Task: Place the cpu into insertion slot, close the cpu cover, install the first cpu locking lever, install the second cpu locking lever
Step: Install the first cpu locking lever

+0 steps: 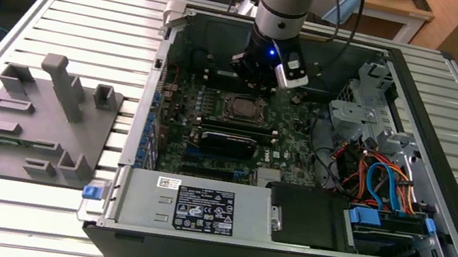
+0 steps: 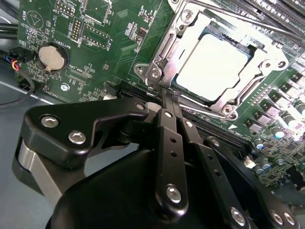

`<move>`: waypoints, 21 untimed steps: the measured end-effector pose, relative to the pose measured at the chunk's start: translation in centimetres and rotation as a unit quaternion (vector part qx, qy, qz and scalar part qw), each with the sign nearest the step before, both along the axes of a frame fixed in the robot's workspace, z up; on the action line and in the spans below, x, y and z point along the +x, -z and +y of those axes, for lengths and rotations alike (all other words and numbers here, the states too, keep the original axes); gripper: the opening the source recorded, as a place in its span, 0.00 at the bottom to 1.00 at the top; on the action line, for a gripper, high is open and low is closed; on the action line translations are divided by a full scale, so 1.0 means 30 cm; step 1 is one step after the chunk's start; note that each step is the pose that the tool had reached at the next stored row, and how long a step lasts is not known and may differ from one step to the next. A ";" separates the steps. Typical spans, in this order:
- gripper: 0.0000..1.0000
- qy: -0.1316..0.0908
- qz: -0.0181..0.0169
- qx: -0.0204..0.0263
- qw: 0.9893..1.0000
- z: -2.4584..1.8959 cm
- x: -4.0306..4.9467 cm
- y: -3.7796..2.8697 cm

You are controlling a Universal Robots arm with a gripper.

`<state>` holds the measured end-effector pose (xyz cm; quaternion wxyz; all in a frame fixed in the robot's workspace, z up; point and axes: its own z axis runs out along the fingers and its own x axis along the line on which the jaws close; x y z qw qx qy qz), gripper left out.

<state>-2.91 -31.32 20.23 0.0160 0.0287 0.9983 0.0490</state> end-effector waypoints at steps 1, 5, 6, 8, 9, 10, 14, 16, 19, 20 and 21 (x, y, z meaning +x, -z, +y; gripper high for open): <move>0.11 0.000 0.000 -0.001 1.000 0.000 0.000 0.000; 0.11 0.000 0.000 -0.005 1.000 0.000 0.000 0.004; 0.11 0.000 0.000 -0.006 1.000 0.000 0.000 0.006; 0.11 0.000 0.000 -0.008 1.000 0.000 0.000 0.009; 0.11 0.000 0.000 -0.009 1.000 0.000 0.000 0.009; 0.11 0.000 0.000 -0.010 1.000 0.000 0.000 0.010; 0.11 0.000 0.000 -0.014 1.000 0.000 0.000 0.012; 0.11 0.000 0.000 -0.016 1.000 0.000 0.000 0.014; 0.11 0.000 0.000 -0.017 1.000 0.000 0.000 0.015; 0.11 0.000 0.000 -0.018 1.000 0.000 0.000 0.015; 0.11 0.000 0.000 -0.018 1.000 0.000 0.000 0.015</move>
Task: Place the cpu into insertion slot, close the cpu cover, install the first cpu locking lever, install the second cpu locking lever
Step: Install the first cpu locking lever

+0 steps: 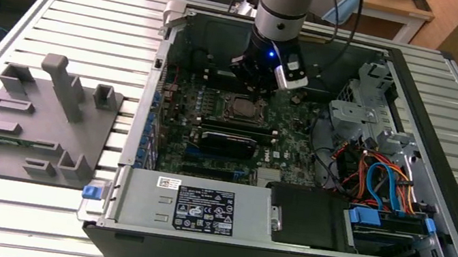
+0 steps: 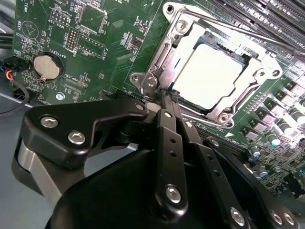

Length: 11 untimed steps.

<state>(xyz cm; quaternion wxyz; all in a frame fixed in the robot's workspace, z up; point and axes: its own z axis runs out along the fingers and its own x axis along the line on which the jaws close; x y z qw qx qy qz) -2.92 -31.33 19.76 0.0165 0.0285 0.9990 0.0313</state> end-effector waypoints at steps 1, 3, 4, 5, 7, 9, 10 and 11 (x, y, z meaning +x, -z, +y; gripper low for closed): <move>0.11 0.000 0.000 0.000 1.000 0.000 0.000 0.000; 0.11 0.000 0.000 -0.001 1.000 0.000 0.000 0.001; 0.11 0.000 0.000 -0.001 1.000 0.000 0.000 0.001; 0.11 0.000 0.000 -0.002 1.000 0.000 0.000 0.001; 0.11 0.000 0.000 -0.002 1.000 0.000 0.000 0.002; 0.11 0.000 0.000 -0.003 1.000 0.000 0.000 0.002; 0.11 0.000 0.000 -0.004 1.000 0.000 0.000 0.003; 0.11 0.000 0.000 -0.004 1.000 0.000 0.000 0.003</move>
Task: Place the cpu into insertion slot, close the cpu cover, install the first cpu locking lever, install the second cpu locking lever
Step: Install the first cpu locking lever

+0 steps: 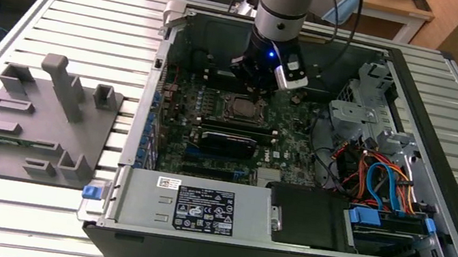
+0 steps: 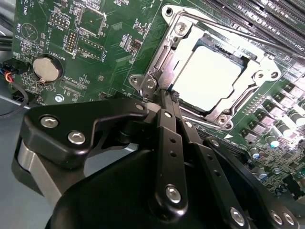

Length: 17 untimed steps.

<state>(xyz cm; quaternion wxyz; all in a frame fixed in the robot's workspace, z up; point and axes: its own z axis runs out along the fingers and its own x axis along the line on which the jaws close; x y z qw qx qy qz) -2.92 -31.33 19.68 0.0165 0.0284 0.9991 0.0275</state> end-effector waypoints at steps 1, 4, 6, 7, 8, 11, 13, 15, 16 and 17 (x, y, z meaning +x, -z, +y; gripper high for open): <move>0.11 0.000 0.000 0.000 1.000 0.000 0.000 0.000; 0.11 0.000 0.000 0.000 1.000 0.000 0.000 -0.001; 0.11 0.000 -0.001 0.001 1.000 0.001 0.001 -0.005; 0.11 0.000 0.000 0.001 1.000 0.001 0.000 -0.010; 0.11 0.000 0.000 0.001 1.000 0.000 0.000 -0.015; 0.11 0.000 0.000 0.002 1.000 0.000 -0.001 -0.027; 0.11 0.000 0.000 0.002 1.000 0.000 -0.005 -0.034; 0.11 0.000 -0.002 0.003 1.000 0.000 -0.010 -0.040; 0.11 0.000 -0.003 0.003 1.000 0.000 -0.014 -0.043; 0.11 0.000 -0.004 0.003 1.000 0.000 -0.018 -0.046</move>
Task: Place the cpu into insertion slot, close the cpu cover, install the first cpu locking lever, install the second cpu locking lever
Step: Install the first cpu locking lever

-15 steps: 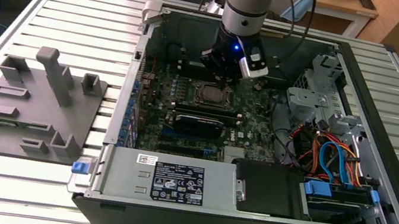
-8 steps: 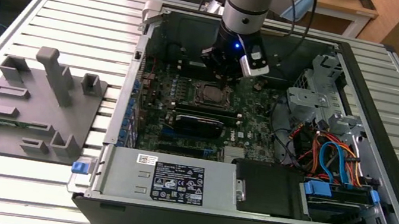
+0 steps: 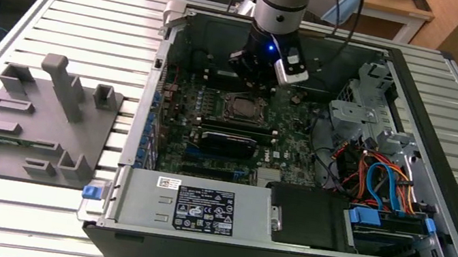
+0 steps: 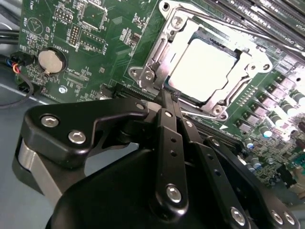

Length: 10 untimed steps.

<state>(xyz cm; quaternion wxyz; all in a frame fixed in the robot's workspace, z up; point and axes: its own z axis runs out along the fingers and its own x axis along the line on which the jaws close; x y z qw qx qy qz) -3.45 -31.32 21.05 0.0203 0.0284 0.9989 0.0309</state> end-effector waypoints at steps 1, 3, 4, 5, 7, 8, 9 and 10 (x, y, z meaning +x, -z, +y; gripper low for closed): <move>0.11 0.000 -0.001 0.000 1.000 0.000 -0.004 -0.002; 0.11 0.000 -0.005 0.000 1.000 0.000 -0.018 -0.005; 0.11 0.000 -0.008 0.001 1.000 0.000 -0.025 -0.005; 0.11 0.000 -0.010 0.001 1.000 0.000 -0.034 -0.006; 0.11 0.000 -0.015 0.001 1.000 0.000 -0.048 -0.008; 0.11 0.000 -0.018 0.000 1.000 0.000 -0.053 -0.010; 0.11 0.000 -0.020 0.001 1.000 0.000 -0.057 -0.013; 0.11 0.000 -0.022 0.001 1.000 0.000 -0.060 -0.017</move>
